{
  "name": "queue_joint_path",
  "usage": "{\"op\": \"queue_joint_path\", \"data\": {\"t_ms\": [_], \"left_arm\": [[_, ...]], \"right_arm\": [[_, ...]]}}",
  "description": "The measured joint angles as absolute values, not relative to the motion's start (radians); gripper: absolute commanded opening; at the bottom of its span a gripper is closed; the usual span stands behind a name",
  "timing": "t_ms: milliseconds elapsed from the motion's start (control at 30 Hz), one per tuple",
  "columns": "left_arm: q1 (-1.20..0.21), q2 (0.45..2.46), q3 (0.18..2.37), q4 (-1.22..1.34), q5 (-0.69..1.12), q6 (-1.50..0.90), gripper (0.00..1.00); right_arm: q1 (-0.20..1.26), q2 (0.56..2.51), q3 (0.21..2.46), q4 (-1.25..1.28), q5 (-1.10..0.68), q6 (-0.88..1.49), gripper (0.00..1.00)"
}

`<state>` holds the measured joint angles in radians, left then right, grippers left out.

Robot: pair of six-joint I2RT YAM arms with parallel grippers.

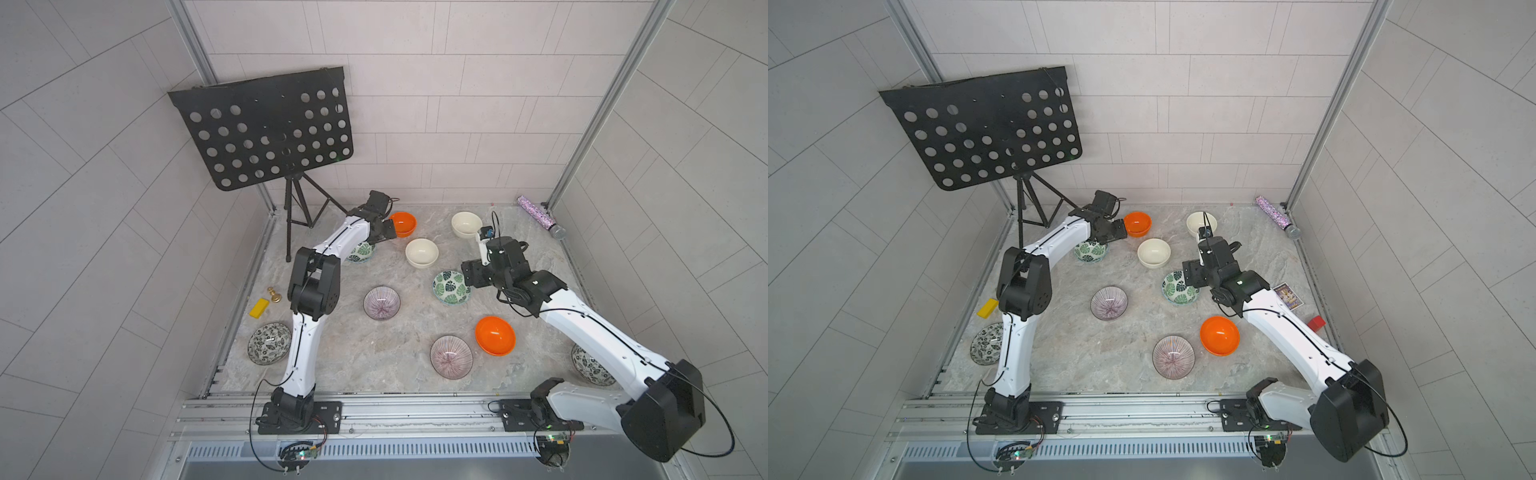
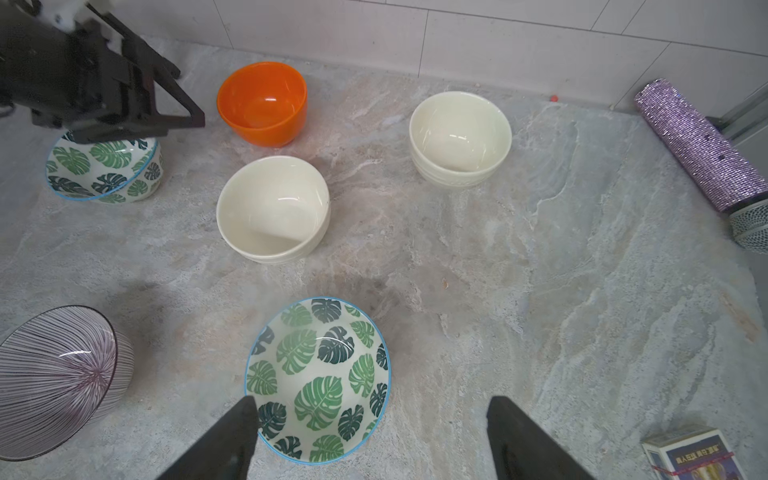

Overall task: Stack the bowls
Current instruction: Pick up the bowl from the center of the board.

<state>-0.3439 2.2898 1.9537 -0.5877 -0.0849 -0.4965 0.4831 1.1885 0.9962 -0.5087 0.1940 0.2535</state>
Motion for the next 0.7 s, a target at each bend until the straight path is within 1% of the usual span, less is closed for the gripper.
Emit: {"op": "queue_joint_path", "data": {"t_ms": [400,600,700], "left_arm": [[-0.356,2.315,1.963,-0.461,-0.105,-0.624,0.59],[-0.357,2.413,2.142,-0.472,-0.121,-0.652,0.56],[-0.361,2.457,2.196,-0.487,-0.130,-0.660,0.54]], "right_arm": [[0.485,1.224,0.996,-0.505,0.196,0.250,0.89],[0.487,1.249,0.996,-0.501,0.195,0.245,0.89],[0.487,1.249,0.996,-0.494,0.195,0.242,0.89]]}}
